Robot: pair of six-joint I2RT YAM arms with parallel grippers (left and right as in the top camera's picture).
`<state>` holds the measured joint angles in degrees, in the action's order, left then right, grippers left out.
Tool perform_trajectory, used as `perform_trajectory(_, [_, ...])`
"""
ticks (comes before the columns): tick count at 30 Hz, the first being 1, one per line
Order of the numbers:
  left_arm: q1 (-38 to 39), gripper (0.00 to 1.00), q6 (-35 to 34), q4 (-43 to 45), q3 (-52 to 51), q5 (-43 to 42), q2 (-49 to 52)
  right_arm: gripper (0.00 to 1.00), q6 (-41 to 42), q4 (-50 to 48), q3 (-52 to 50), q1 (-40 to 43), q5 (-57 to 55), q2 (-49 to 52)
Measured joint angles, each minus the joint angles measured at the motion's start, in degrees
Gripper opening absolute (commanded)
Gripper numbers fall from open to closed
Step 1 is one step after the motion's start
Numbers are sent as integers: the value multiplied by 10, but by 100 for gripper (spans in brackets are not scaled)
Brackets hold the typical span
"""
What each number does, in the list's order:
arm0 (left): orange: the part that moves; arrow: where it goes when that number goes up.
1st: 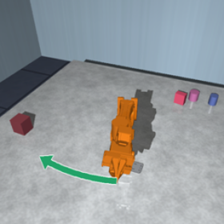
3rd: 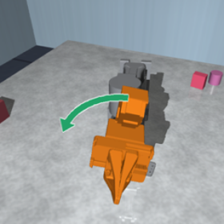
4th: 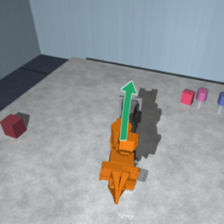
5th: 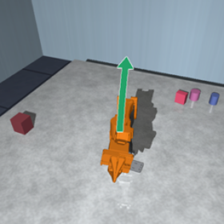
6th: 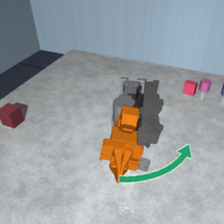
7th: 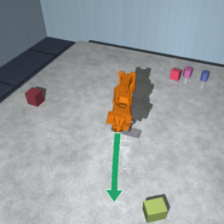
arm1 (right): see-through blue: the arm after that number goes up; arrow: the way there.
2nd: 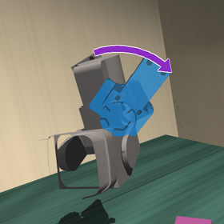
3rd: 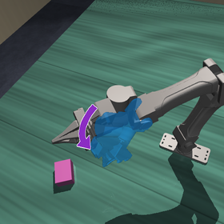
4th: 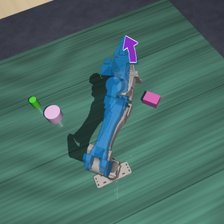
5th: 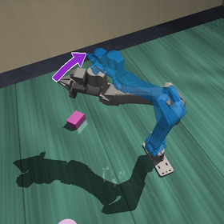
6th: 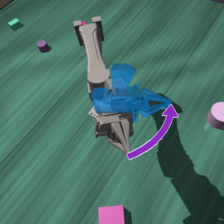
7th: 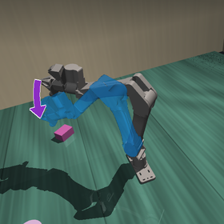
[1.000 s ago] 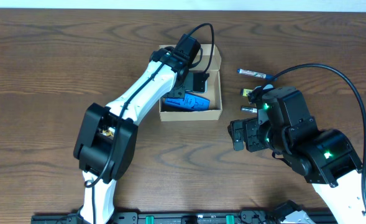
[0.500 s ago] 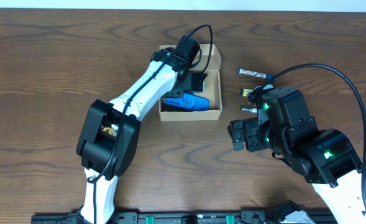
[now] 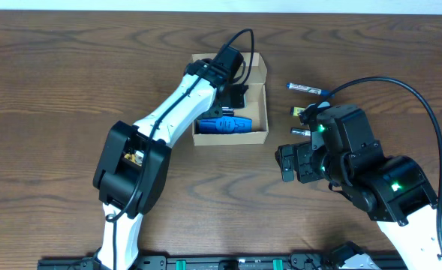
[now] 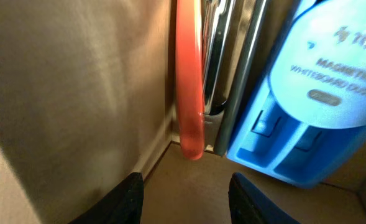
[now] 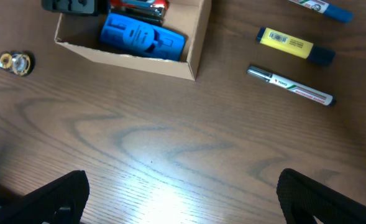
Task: Pack container
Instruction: 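Carry the red stapler into the box and release it, then grasp the gold correction-tape roller with the left gripper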
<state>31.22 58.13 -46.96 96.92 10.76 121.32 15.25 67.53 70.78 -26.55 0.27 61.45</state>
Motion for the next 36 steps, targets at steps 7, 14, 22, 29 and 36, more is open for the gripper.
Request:
perform_trajectory(7, [32, 51, -68, -16, 0, 3, -95, 99, 0, 0, 0, 0, 0, 0])
perform_trajectory(14, [31, 51, -189, -134, 2, -15, -247, 99, 0, 0, 0, 0, 0, 0])
perform_trajectory(22, [-52, 50, -366, -257, 2, -31, -304, 99, 0, 0, 0, 0, 0, 0])
perform_trajectory(29, [-146, 40, -534, -306, 1, -96, -303, 99, 0, 0, 0, 0, 0, 0])
perform_trajectory(36, [-225, 27, -649, -299, -63, -138, -304, 99, 0, 0, 0, 0, 0, 0])
